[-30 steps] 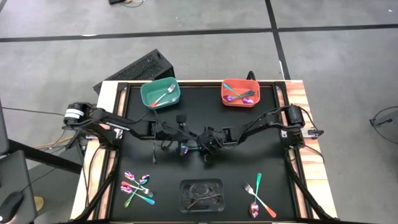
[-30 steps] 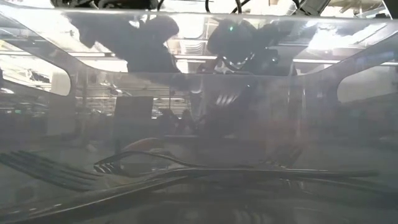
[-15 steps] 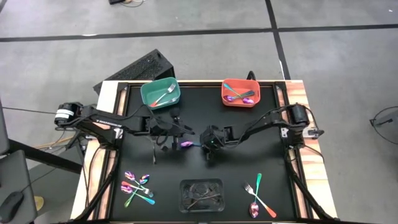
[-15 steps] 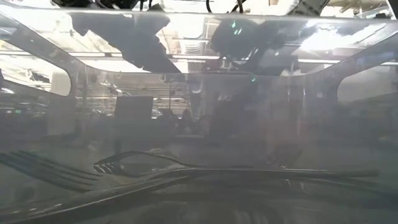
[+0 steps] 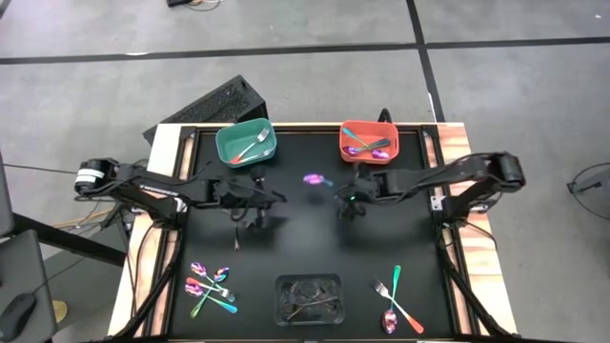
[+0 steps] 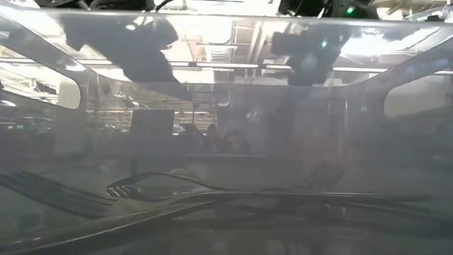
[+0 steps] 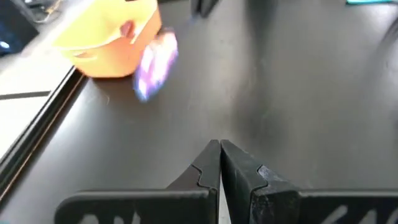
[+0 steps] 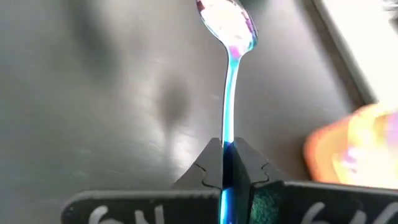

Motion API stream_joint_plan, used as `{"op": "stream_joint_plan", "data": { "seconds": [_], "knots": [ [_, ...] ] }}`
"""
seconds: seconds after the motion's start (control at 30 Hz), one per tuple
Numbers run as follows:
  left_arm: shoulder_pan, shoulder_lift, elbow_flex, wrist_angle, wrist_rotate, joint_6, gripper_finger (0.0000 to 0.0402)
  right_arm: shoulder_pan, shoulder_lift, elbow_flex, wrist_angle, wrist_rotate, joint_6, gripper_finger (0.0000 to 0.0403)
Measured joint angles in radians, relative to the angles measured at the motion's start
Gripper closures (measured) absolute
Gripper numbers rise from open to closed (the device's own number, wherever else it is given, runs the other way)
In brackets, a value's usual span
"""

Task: Sort silverware by color (type)
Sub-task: Put the blue spoon into the orange bin

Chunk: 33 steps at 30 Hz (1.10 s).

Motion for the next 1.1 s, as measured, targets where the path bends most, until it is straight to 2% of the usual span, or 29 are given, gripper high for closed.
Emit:
{"op": "stream_joint_plan", "data": {
  "seconds": [0.17, 0.33, 0.5, 0.7, 0.9, 1.0, 1.1],
  "knots": [
    [0.018, -0.076, -0.086, 0.056, -0.013, -0.04, 0.0401, -0.061, -0.1, 0.001, -0.102, 0.119, -0.088, 0.0386],
    [0.018, -0.147, -0.15, 0.043, -0.036, -0.078, 0.0401, -0.161, -0.162, -0.001, -0.18, 0.135, -0.124, 0.0386],
    [0.017, -0.215, -0.19, 0.04, -0.057, -0.096, 0.0401, -0.275, -0.169, 0.0, -0.217, 0.146, -0.281, 0.0386],
    [0.016, -0.282, -0.222, 0.013, -0.077, -0.127, 0.0401, -0.461, -0.142, 0.0, -0.247, 0.012, -0.448, 0.0386],
    [0.015, -0.275, -0.221, 0.014, -0.085, -0.13, 0.0401, -0.592, -0.095, 0.0, -0.244, -0.038, -0.576, 0.0383],
    [0.016, -0.268, -0.221, 0.005, -0.091, -0.128, 0.0401, -0.623, -0.066, 0.001, -0.209, -0.078, -0.569, 0.0374],
    [0.019, -0.259, -0.221, 0.01, -0.115, -0.153, 0.0401, -0.649, -0.042, 0.0, -0.189, -0.131, -0.533, 0.0347]
  ]
}}
